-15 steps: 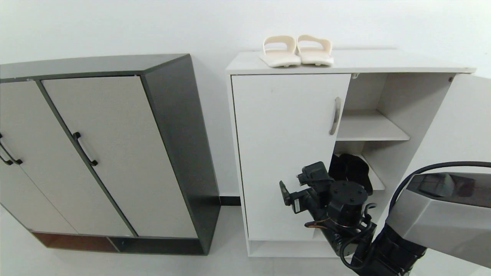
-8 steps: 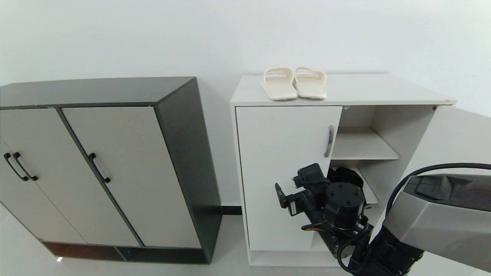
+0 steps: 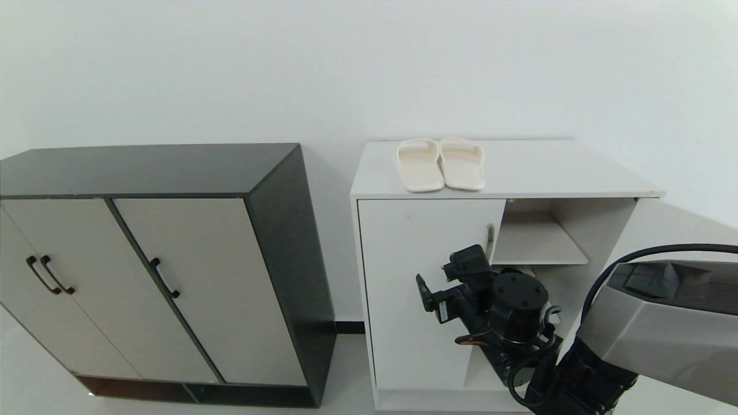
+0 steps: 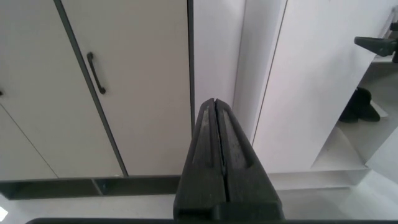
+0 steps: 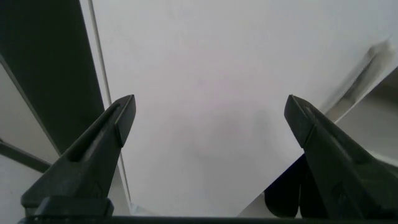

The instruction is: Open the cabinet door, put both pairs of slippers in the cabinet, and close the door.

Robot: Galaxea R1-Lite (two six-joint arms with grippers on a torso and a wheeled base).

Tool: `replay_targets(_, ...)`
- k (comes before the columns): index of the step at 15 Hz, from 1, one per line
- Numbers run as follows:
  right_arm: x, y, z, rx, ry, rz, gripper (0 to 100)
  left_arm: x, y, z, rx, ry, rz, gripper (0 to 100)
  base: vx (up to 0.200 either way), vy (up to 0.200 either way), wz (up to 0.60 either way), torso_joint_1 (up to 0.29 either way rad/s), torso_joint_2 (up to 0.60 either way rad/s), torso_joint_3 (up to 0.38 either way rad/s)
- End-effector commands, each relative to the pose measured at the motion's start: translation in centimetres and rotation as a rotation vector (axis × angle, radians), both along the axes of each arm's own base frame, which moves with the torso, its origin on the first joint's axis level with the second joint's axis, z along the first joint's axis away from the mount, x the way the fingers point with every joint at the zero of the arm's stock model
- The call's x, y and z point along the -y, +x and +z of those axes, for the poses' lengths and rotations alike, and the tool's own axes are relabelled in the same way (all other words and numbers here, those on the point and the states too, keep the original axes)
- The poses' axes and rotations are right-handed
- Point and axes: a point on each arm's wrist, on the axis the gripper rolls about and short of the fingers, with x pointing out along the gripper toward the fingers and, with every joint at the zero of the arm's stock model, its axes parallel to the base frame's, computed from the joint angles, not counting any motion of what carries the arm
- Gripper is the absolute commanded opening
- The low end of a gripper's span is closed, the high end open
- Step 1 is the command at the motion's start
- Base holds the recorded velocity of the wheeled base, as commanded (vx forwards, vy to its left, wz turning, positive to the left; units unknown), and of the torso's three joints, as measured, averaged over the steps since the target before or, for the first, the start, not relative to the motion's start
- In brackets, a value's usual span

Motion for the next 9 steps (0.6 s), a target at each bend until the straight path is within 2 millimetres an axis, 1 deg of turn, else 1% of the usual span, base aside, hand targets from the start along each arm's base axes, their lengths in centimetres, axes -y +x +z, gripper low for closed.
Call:
replay_targets(1,-0.12,0.03,-0.21,-0.003,-0.004,0.002,100,0.00,0.01,0.01,-0.001,0.000,0.000,0,0.000,0.000,0.00,0.207,-0.49,-0.320)
replay_targets(5,-0.17,0.08,-0.39,-0.006,-0.006,0.002,100,0.00,0.01,0.01,-0.001,0.000,0.000,0,0.000,0.000,0.00,0.207,-0.52,-0.314)
replay_targets(9,-0.11,0.02,-0.46,-0.008,-0.008,0.001,100,0.00,0.01,0.01,-0.001,0.000,0.000,0,0.000,0.000,0.00,0.235,-0.56,-0.314)
